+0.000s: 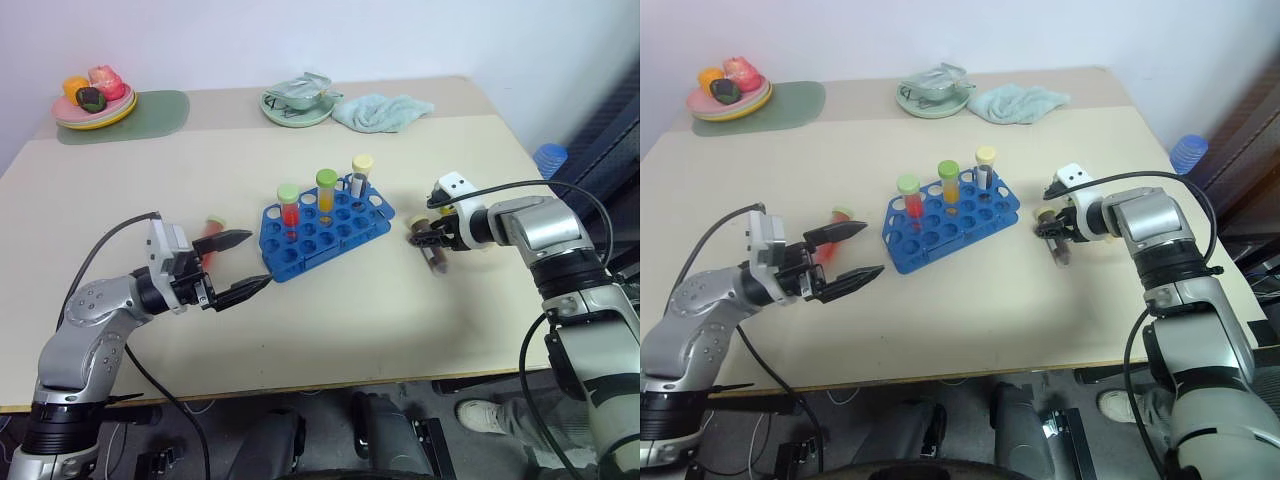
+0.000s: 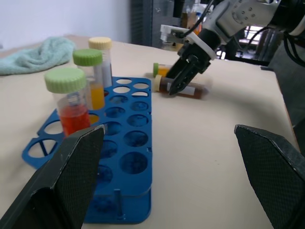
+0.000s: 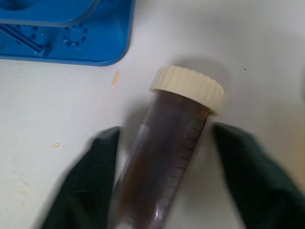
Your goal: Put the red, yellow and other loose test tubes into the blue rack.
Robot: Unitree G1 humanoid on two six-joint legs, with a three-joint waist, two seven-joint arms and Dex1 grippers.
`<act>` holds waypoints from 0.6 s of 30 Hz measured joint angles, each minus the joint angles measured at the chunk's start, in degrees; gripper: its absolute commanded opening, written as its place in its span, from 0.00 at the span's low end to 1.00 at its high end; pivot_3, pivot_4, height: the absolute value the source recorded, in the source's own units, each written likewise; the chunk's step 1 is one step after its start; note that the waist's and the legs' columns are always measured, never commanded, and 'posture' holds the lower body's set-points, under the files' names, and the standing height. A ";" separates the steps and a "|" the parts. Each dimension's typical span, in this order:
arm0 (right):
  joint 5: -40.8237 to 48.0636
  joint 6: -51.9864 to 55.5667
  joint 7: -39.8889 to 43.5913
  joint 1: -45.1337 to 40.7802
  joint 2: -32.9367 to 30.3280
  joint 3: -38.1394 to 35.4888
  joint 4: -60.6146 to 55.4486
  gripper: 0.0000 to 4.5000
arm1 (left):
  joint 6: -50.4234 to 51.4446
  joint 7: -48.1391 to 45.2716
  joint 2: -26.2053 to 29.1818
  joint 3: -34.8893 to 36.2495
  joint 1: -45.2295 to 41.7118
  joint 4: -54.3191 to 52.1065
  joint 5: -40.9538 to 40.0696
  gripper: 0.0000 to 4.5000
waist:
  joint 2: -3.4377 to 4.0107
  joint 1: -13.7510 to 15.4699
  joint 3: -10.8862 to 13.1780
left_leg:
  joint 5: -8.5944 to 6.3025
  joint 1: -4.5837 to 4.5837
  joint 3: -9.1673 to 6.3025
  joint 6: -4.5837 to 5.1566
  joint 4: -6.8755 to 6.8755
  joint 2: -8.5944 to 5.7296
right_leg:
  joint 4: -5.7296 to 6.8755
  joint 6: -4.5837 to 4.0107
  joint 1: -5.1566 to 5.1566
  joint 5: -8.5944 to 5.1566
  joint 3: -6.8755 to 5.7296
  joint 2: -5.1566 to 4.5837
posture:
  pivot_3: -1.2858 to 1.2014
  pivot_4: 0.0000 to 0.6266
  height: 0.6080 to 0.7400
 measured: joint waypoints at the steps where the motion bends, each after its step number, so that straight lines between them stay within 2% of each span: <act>1: -0.24 -0.07 0.13 0.03 0.01 0.00 -0.07 0.28 | -0.13 -0.01 0.06 0.00 0.09 0.00 0.00 1.00 | 0.00 0.00 0.00 | 0.00 0.00 0.00 0.00 0.00 0.00 | 0.00 0.00 0.00 0.00 0.00 0.00 | 0.52 0.24 1.00; 6: -1.26 -2.04 0.41 2.22 -0.16 -0.02 -3.64 0.28 | -0.45 -0.05 0.22 0.00 0.11 0.00 0.01 1.00 | 0.00 -0.01 0.00 | 0.00 0.00 0.00 0.00 0.00 0.00 | 0.00 0.00 0.00 0.00 0.00 0.00 | 0.52 0.24 1.00; 10: -0.07 -4.76 2.21 8.25 -1.52 -1.49 -13.39 0.28 | -0.63 -0.02 0.37 0.06 0.26 0.01 0.02 1.00 | 0.00 0.07 0.00 | 0.00 -0.01 -0.02 0.00 -0.02 0.00 | -0.01 0.00 -0.01 0.00 0.00 0.00 | 0.52 0.24 1.00; 15: 11.72 -6.35 6.99 16.96 0.21 -10.56 -32.22 0.28 | -0.86 0.25 0.38 0.60 1.42 0.08 -0.01 1.00 | 0.09 -0.02 0.05 | -0.02 0.03 0.00 0.03 -0.02 0.01 | 0.01 0.01 0.01 0.01 0.00 0.01 | 0.52 0.24 1.00; 18: 19.94 -9.31 6.70 18.63 6.65 -17.33 -39.49 0.28 | -0.94 1.00 -0.26 0.81 1.52 0.16 -0.02 1.00 | 0.08 -0.02 0.05 | -0.16 0.10 -0.03 0.27 -0.02 0.03 | 0.04 0.01 0.08 0.01 0.00 0.03 | 0.52 0.24 1.00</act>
